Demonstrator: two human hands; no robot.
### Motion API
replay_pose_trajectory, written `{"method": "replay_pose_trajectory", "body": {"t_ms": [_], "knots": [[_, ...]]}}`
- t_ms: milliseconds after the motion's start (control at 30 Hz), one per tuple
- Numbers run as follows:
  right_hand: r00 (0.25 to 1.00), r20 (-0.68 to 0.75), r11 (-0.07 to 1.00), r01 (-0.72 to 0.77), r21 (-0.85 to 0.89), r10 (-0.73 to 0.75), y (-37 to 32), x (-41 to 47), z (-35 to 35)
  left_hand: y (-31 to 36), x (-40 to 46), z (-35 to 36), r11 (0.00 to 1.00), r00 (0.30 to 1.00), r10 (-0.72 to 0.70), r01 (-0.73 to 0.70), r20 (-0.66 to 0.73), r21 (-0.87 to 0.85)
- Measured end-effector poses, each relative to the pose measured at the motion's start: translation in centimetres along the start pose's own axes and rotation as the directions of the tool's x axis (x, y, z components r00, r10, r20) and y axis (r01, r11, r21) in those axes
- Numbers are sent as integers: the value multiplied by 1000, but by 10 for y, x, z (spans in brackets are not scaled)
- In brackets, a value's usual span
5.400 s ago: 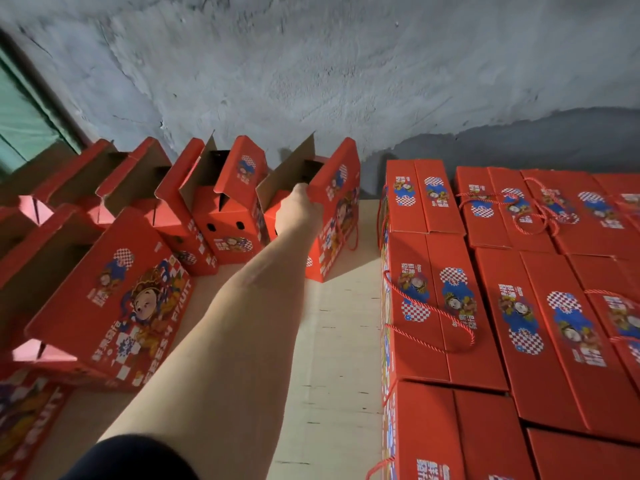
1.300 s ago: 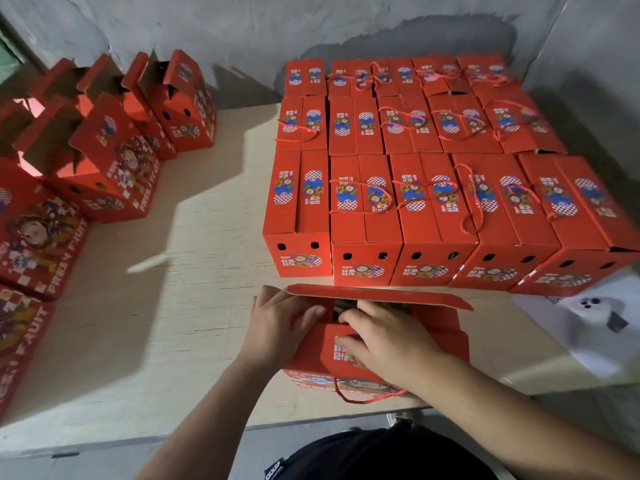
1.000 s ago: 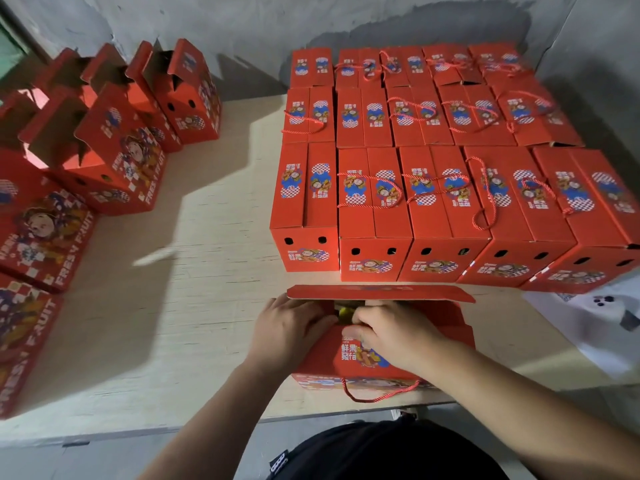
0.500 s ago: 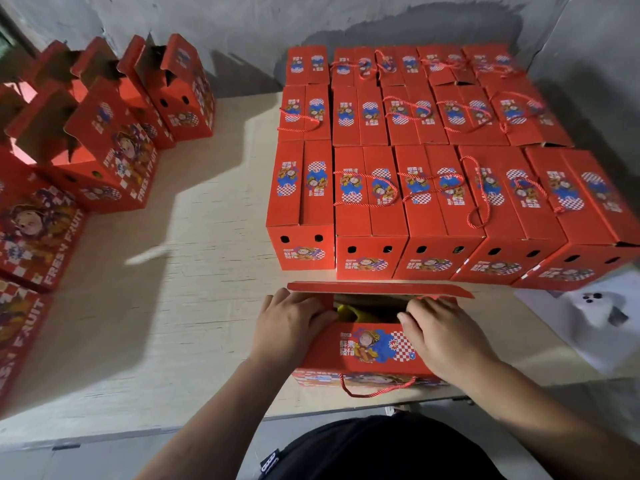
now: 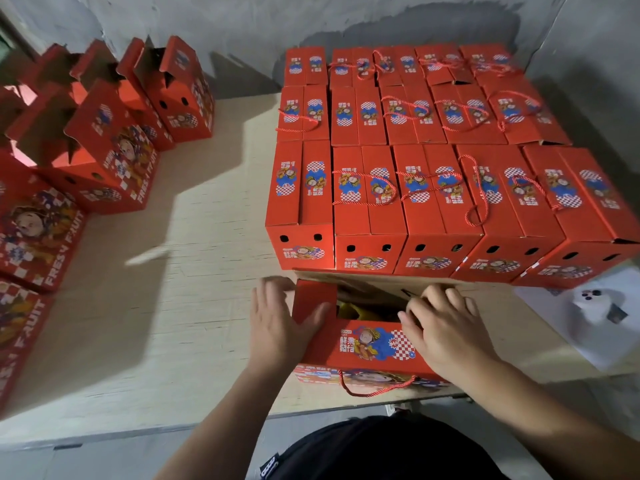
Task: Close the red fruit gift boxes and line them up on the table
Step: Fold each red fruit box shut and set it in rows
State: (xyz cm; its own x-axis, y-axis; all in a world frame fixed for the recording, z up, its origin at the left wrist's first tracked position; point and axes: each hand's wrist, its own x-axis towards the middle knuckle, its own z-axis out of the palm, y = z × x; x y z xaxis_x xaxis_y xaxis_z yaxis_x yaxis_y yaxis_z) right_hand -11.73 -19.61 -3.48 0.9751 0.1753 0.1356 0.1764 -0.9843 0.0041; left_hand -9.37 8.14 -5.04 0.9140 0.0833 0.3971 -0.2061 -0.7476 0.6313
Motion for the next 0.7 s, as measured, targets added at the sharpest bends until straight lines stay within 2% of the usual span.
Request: {"method": "replay_pose_trajectory", "body": {"t_ms": [33, 67, 133, 167, 200, 233, 267, 300, 333, 400, 533, 600, 633, 700], "knots": [[1000, -3, 1000, -16, 12, 16, 0, -1, -1, -3, 0, -1, 995, 1000, 8, -8, -9, -99], [998, -24, 998, -52, 41, 53, 1, -3, -4, -7, 3, -2, 981, 999, 8, 1, 48, -194], [971, -126, 974, -184, 134, 201, 2, -14, -5, -14, 9, -8, 924, 962, -44, 141, 269, -354], [936, -146, 933, -284, 220, 319, 3, -23, -3, -16, 12, -10, 895, 933, -65, 210, 353, -393], [897, -81, 852, -380, 360, 435, 5, -30, 0, -19, 14, -10, 886, 918, -71, 238, 390, -399], [854, 72, 699, -467, 541, 514, 6, -34, 0, -20, 14, -9, 900, 916, -66, 226, 396, -373], [808, 262, 487, -540, 687, 528, 5, -36, -2, -20, 13, -7, 914, 918, -61, 210, 392, -348], [779, 408, 291, -577, 763, 475, 4, -36, -2, -19, 10, -5, 916, 921, -70, 211, 384, -341], [791, 456, 210, -567, 796, 409, 5, -32, -1, -17, 6, -2, 904, 920, -93, 238, 380, -356], [843, 397, 307, -511, 803, 363, 11, -20, 2, -11, -3, 1, 864, 912, -165, 318, 376, -392], [837, 383, 386, -527, 757, 391, 18, 5, 6, -2, -19, 1, 798, 926, -260, 365, 272, -480], [836, 420, 431, -544, 720, 353, 18, 12, 5, 7, -23, 2, 676, 878, -362, 478, 311, -561], [835, 432, 430, -547, 718, 340, 18, 14, 4, 10, -24, 3, 638, 842, -422, 539, 336, -550], [831, 438, 398, -551, 733, 343, 16, 14, 1, 12, -22, 5, 651, 742, -580, 670, 336, -357]]}}
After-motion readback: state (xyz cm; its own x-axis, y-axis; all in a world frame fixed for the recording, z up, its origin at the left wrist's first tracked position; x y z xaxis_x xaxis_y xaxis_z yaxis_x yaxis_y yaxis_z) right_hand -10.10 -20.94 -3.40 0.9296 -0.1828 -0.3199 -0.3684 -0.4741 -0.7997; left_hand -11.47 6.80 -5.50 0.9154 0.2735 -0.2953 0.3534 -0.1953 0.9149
